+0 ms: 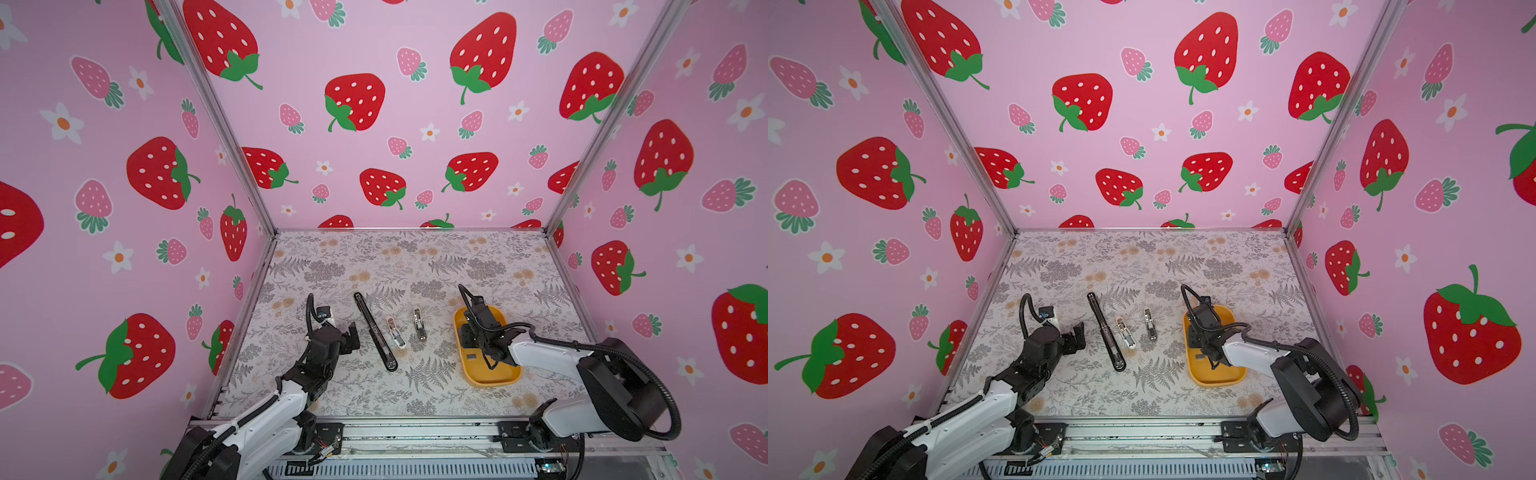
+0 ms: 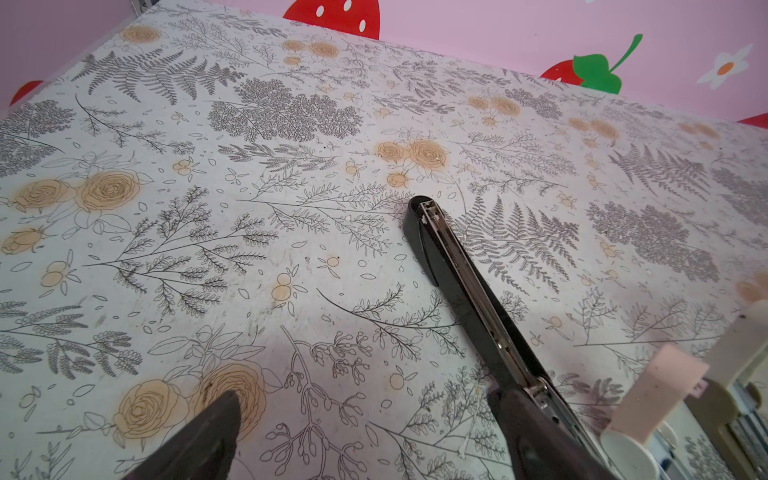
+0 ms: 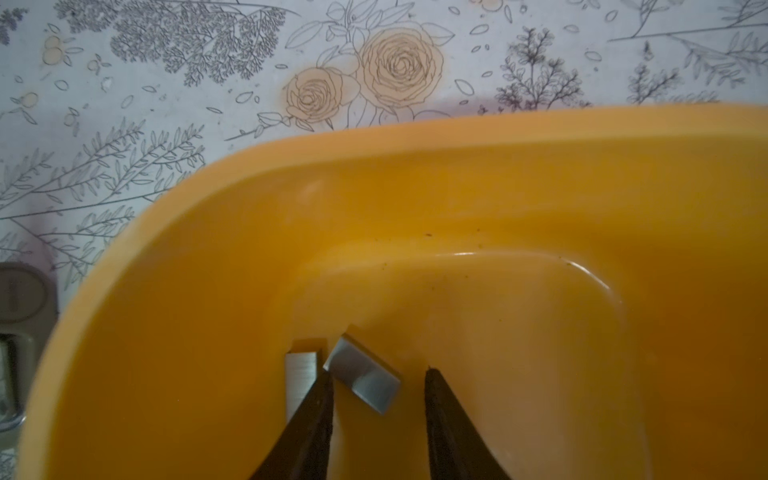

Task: Load the staples into the stapler
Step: 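Lower the right gripper into the yellow tray and grasp a grey staple strip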

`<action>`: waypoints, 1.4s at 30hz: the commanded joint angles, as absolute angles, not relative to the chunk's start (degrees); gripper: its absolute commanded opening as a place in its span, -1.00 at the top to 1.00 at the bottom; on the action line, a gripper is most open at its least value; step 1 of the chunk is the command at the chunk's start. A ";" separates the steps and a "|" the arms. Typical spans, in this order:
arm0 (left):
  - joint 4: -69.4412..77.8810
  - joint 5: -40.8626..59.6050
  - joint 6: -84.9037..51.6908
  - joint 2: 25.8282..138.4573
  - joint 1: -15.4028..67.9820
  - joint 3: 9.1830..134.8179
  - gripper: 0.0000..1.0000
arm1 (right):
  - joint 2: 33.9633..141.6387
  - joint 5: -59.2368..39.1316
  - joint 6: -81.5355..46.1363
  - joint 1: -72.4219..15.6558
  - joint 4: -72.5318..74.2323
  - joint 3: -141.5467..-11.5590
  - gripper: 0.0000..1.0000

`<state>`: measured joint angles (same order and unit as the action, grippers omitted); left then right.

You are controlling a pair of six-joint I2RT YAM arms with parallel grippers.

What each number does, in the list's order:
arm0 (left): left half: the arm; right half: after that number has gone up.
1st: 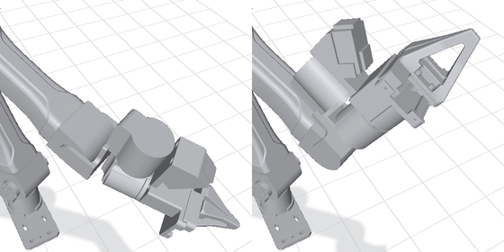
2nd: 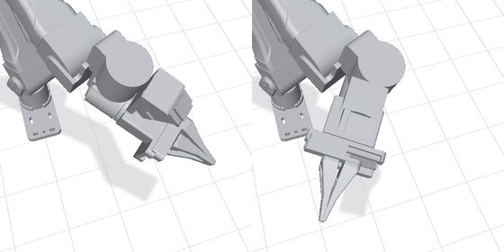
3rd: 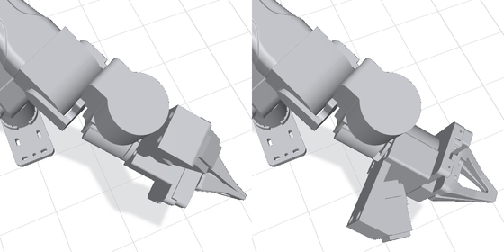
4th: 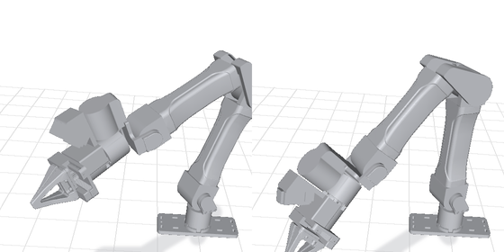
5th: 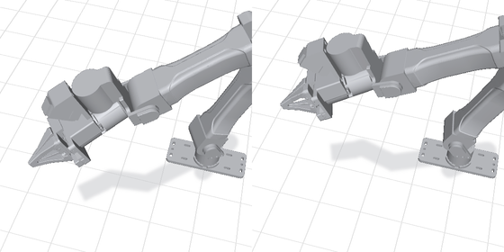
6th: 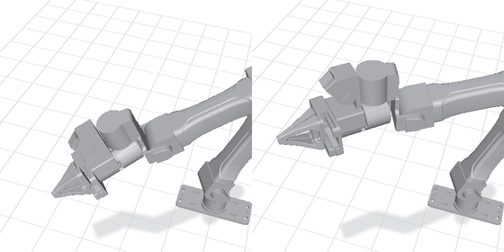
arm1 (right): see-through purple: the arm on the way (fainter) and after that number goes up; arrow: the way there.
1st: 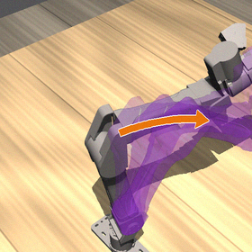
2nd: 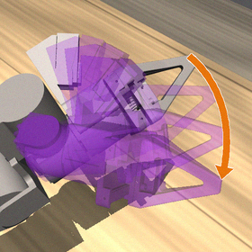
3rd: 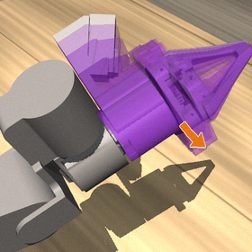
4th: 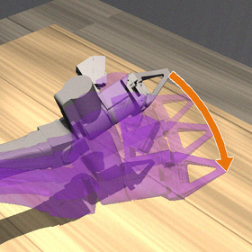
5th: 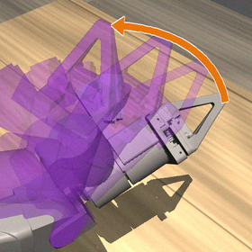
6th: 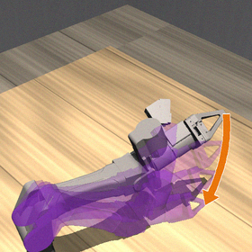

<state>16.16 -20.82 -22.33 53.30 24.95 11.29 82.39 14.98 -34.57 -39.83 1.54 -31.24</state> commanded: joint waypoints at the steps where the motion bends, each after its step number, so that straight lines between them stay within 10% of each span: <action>1: 17.68 -22.71 -22.20 54.59 24.72 14.10 -0.98 | 84.07 16.16 -34.86 -39.55 0.43 -31.25 0.17; 13: 17.35 -23.03 -22.30 54.60 24.71 14.24 -0.98 | 87.76 22.68 -36.18 -39.11 0.01 -32.85 0.13; 23: 17.40 -22.77 -22.16 54.21 24.73 14.11 -0.98 | 87.56 20.36 -36.07 -39.11 0.62 -33.07 0.57; 42: 17.50 -22.32 -21.96 54.04 24.78 14.02 -0.98 | 87.72 20.21 -36.47 -39.11 0.53 -32.45 0.74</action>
<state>16.53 -21.43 -22.26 54.68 24.95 12.29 87.15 21.19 -35.99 -39.46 3.86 -33.61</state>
